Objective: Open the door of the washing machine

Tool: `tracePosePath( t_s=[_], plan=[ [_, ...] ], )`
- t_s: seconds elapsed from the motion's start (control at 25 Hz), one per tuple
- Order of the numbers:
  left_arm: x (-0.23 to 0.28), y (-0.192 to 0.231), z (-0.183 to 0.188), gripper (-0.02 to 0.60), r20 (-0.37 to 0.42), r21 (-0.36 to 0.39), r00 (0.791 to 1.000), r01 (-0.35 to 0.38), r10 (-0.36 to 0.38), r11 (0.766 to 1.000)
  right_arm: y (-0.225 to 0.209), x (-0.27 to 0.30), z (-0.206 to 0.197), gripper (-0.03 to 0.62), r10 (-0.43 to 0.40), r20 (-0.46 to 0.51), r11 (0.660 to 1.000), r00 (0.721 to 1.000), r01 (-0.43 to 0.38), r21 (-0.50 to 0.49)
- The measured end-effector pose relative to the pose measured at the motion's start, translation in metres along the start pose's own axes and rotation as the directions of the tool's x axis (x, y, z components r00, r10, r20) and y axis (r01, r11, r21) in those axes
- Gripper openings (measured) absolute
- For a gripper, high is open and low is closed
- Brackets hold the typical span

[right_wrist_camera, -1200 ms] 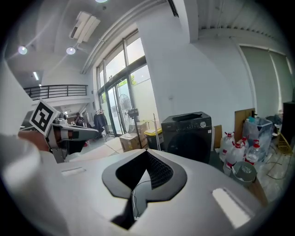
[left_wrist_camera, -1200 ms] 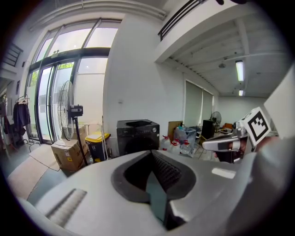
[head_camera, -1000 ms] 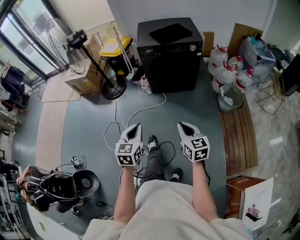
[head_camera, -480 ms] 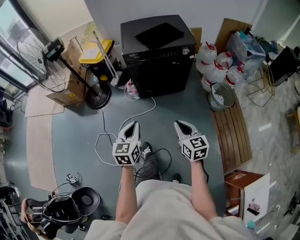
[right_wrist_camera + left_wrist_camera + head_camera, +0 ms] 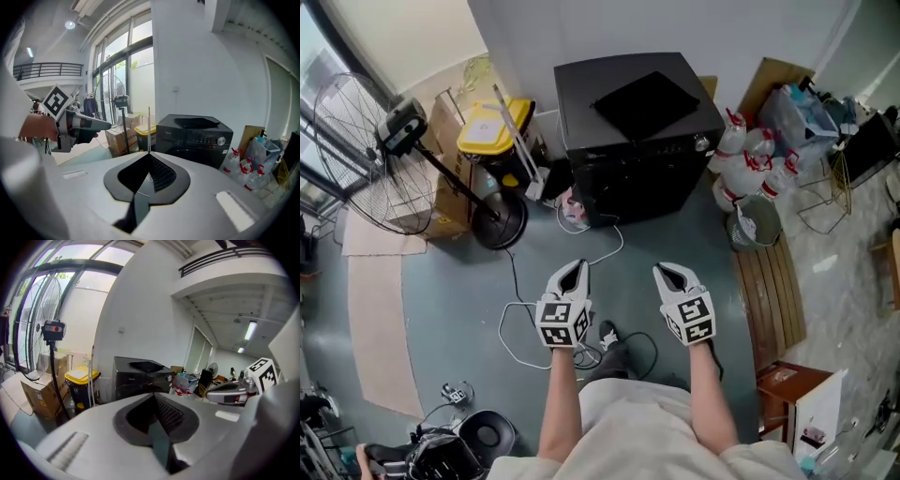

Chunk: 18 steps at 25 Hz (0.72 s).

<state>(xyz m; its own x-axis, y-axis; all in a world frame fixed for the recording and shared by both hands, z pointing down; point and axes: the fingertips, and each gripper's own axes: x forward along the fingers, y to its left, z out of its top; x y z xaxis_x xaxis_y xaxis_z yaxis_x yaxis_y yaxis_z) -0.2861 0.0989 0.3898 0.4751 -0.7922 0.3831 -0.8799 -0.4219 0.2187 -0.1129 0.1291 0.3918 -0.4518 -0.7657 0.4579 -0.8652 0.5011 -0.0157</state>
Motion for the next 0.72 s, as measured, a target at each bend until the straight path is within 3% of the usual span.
tracePosePath(
  t_s=[0.08,0.24,0.72],
  plan=[
    [0.012,0.016,-0.002,0.057,-0.014,-0.012,0.999,0.034,-0.034,0.999,0.0,0.018,0.006,0.0,0.018,-0.001,1.0,1.0,-0.018,-0.013],
    [0.043,0.046,0.004,0.057,-0.053,0.038,0.996,0.072,-0.07,0.997,-0.028,0.048,0.013,0.0,-0.002,-0.025,0.999,1.0,0.001,-0.036],
    [0.144,0.065,-0.013,0.057,-0.095,0.029,0.992,0.086,-0.083,0.996,-0.121,0.112,0.027,0.0,-0.116,0.071,0.981,0.991,0.103,0.166]
  ],
)
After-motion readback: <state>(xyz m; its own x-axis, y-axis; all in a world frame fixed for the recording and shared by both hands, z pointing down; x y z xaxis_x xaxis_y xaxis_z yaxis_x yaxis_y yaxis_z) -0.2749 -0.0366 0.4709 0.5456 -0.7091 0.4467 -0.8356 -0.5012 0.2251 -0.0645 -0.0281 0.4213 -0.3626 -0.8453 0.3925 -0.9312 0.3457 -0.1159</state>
